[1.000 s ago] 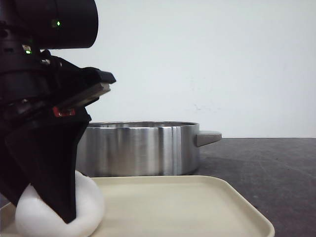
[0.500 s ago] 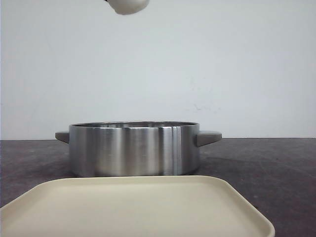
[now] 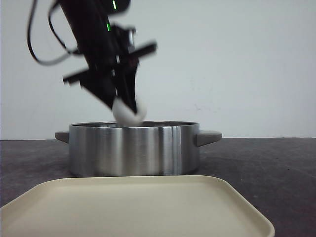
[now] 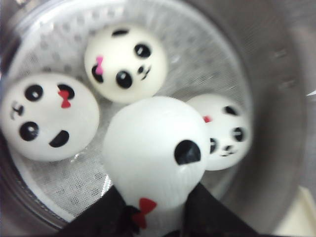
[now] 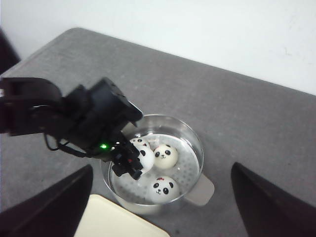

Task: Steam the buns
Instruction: 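Carry the bun over the pot, lower it and open the left gripper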

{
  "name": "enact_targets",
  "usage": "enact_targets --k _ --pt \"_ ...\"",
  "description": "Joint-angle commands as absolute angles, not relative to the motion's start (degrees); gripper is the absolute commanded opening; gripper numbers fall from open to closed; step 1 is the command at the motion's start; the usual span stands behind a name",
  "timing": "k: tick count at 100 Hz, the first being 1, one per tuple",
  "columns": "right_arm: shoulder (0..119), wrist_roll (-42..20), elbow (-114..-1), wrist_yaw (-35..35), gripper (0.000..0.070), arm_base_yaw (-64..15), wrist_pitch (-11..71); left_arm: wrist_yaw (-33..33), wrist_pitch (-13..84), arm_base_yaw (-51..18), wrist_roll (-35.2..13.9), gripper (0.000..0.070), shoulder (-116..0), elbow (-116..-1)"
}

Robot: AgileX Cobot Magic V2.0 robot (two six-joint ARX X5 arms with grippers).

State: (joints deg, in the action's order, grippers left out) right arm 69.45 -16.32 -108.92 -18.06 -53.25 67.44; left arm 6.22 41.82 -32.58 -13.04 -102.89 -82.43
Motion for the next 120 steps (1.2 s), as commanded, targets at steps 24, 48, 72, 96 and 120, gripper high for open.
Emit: enact_targets --k 24,48,72,96,120 --pt "69.95 -16.95 -109.93 -18.31 0.0560 -54.00 70.41 6.42 42.15 -32.51 -12.47 0.0016 -108.88 -84.12" --pt "69.95 -17.17 -109.93 -19.16 0.0560 -54.00 69.82 6.42 42.52 -32.51 -12.95 0.0526 -108.92 -84.99" --pt "69.95 -17.10 -109.93 -21.12 0.0560 -54.00 69.30 6.42 46.96 -32.51 -12.67 0.0569 -108.90 -88.86" --pt "69.95 -16.25 -109.69 -26.11 0.0539 -54.00 69.52 6.42 50.19 -32.58 -13.21 0.0546 -105.89 -95.42" --pt "68.71 -16.16 -104.55 -35.92 0.0018 -54.00 68.71 0.97 42.06 -34.41 -14.35 0.0030 -90.37 -95.42"
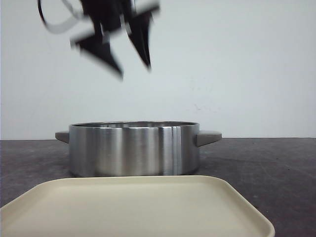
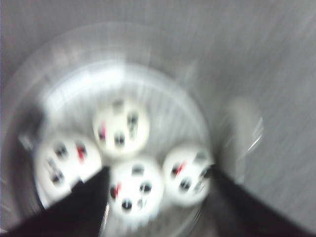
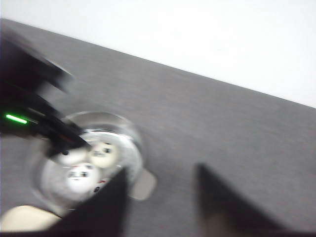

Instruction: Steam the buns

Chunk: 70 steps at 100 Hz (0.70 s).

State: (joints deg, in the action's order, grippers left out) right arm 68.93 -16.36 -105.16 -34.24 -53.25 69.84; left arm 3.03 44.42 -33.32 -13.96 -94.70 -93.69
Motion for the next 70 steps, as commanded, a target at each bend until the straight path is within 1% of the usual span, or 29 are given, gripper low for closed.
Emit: enact_targets --k 1,9,14,18,26,37,43,49,58,64,70 --pt "68.42 -16.14 -103.81 -36.32 0.0017 -54.00 68.27 0.67 41.60 -34.59 -14.33 0.0007 -89.62 -95.42" --pt "66.48 -15.29 -99.00 -36.14 0.0018 -54.00 63.92 -1.63 37.93 -35.46 -13.69 0.0000 -84.05 -95.42" --pt "64.42 -13.39 -94.52 -34.83 0.0018 -54.08 58.87 -3.33 36.25 -35.88 -13.37 0.0000 -80.71 -95.42" --pt "62.59 -11.31 -90.39 -32.45 0.0018 -54.17 53.84 -4.25 35.57 -36.14 -12.95 0.0000 -78.30 -95.39" --pt "58.48 -7.38 -81.06 -23.97 0.0018 -54.24 41.67 -4.49 36.64 -36.58 -12.36 0.0000 -73.89 -95.39" --pt "52.82 -2.61 -67.66 -7.44 0.0018 -54.24 22.83 -4.49 43.16 -36.80 -10.02 0.0000 -68.64 -94.87" --pt "50.43 -2.50 -61.21 -1.85 0.0017 -54.24 13.17 -4.54 47.20 -36.80 -8.71 0.0000 -65.49 -93.45" --pt "48.73 -4.95 -55.79 0.08 0.0017 -54.24 5.23 -4.56 50.43 -36.80 -8.54 0.0000 -62.26 -91.22" --pt "48.07 -8.54 -51.42 -0.10 0.0017 -54.02 0.51 -4.84 52.21 -36.80 -8.69 0.0000 -56.42 -86.13" --pt "48.25 -9.02 -50.17 -0.10 0.0017 -53.71 0.62 -5.50 51.81 -36.77 -9.10 0.0000 -52.10 -81.93" --pt "48.82 -8.99 -49.84 -0.21 0.0017 -53.52 1.67 -6.68 51.33 -36.77 -10.85 0.0000 -47.68 -77.67"
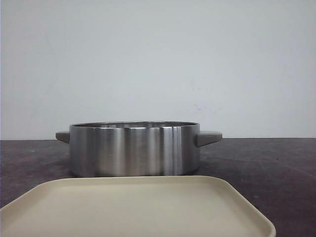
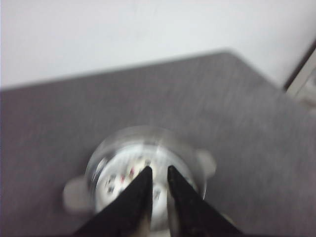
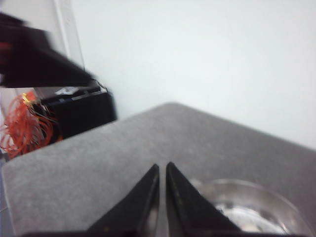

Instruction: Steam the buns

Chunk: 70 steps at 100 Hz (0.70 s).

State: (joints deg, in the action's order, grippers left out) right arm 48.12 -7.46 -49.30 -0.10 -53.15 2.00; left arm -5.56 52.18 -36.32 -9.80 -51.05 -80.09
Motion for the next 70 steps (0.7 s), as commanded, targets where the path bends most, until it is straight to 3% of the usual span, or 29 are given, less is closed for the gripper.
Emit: enact_targets --k 1,27,70 --pt "49.04 -8.99 -49.84 -0.21 0.0017 -53.49 1.83 -6.87 51.27 -36.77 -11.25 0.0000 -46.96 -76.99" --pt "49.71 -8.97 -49.87 -0.14 0.0017 -53.49 1.67 -9.67 55.83 -36.77 -22.13 0.0000 -32.80 -67.64" --pt "49.71 -8.97 -49.87 -0.08 0.0017 -53.49 1.67 -9.63 61.41 -36.77 -22.13 0.0000 -28.03 -67.66"
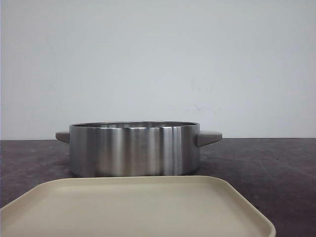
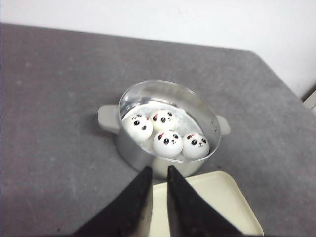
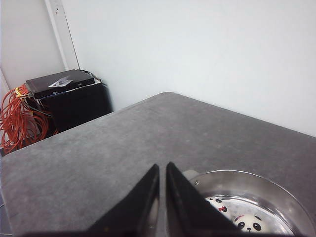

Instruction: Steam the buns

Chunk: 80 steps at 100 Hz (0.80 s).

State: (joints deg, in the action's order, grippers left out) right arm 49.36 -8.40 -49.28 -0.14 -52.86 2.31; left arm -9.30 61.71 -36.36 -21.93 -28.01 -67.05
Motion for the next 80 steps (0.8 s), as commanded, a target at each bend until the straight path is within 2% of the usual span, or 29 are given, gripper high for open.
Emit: enact_targets --k 1,23,47,63,80 --pt "49.71 -8.97 -49.87 -0.08 0.0017 -53.49 1.67 -9.63 61.39 -36.77 -22.13 0.0000 -28.03 -67.66" --pt "49.52 -8.97 -49.87 0.03 0.0017 -53.56 2.11 -9.65 61.39 -36.77 -22.13 0.0000 -28.03 -67.66" --pt "44.12 -8.32 -49.80 -0.97 0.0017 -52.34 2.90 -9.65 61.39 -36.77 -22.13 0.0000 -28.03 -67.66" --pt "35.46 -6.90 -46.92 -2.85 0.0017 -45.36 9.21 -9.63 61.39 -36.77 -22.13 0.0000 -28.03 -67.66" --pt "26.00 -6.85 -35.97 -3.22 0.0017 -36.01 4.03 -9.65 61.39 -36.77 -22.13 0.0000 -28.03 -67.66"
